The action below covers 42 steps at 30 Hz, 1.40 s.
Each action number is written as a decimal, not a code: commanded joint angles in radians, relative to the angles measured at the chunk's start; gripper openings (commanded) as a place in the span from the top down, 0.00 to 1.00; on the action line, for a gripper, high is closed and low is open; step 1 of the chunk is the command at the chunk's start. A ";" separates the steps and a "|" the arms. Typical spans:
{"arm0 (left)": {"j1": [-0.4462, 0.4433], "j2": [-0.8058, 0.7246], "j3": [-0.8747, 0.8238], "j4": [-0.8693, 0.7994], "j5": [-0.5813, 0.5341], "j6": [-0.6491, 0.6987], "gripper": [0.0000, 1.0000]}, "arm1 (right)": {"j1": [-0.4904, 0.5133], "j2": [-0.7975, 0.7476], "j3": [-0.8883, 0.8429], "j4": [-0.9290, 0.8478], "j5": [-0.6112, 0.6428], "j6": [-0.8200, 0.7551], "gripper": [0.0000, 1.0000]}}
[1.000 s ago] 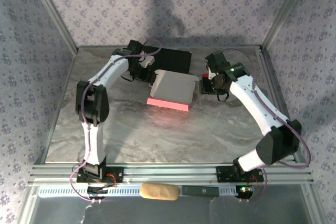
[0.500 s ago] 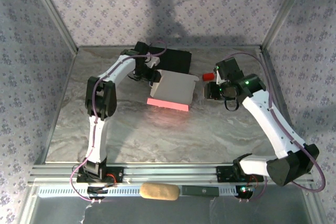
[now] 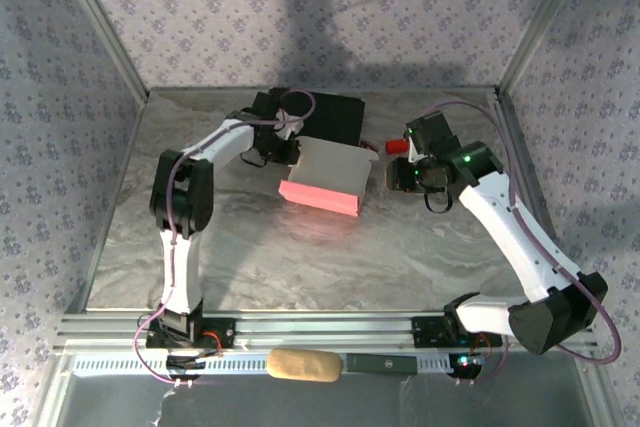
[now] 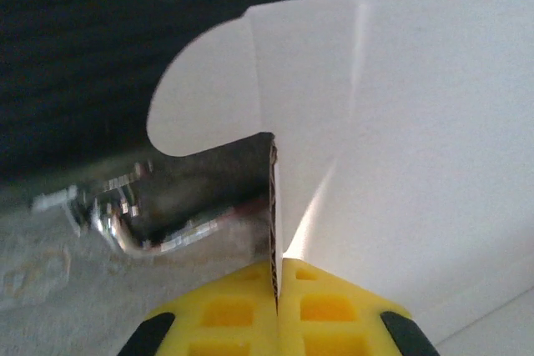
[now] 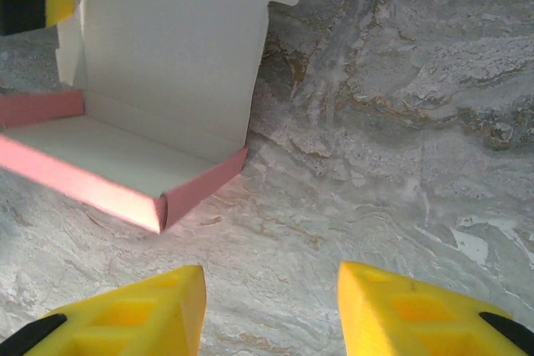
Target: Fold the paper box
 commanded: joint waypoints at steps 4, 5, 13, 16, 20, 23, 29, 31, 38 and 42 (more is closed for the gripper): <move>-0.010 -0.373 -0.340 0.417 -0.081 -0.022 1.00 | -0.045 0.004 0.005 0.064 0.021 -0.026 0.58; -0.010 -0.411 -0.382 0.463 -0.085 -0.026 1.00 | -0.047 0.005 0.005 0.089 0.028 -0.038 0.59; -0.061 -0.691 -0.932 1.163 -0.335 -0.080 1.00 | -0.008 -0.041 -0.098 0.396 0.139 -0.102 0.57; -0.067 -0.662 -0.968 1.244 -0.324 -0.099 1.00 | -0.019 0.004 -0.093 0.428 0.088 -0.079 0.55; -0.096 -0.651 -1.024 1.316 -0.338 -0.026 1.00 | -0.012 0.055 -0.113 0.524 0.098 -0.119 0.53; -0.105 -0.677 -1.042 1.274 -0.335 0.044 1.00 | -0.010 0.072 -0.155 0.621 0.102 -0.214 0.49; -0.108 -0.675 -1.014 1.181 -0.327 0.114 1.00 | -0.003 0.223 -0.106 0.623 0.050 -0.364 0.50; -0.110 -0.671 -1.003 1.166 -0.321 0.119 1.00 | -0.008 0.266 -0.117 0.681 0.022 -0.381 0.49; -0.108 -0.673 -0.980 1.108 -0.314 0.136 1.00 | -0.011 0.439 -0.088 0.804 -0.070 -0.438 0.51; -0.101 -0.674 -0.973 1.090 -0.310 0.138 1.00 | -0.018 0.477 -0.069 0.833 -0.082 -0.442 0.53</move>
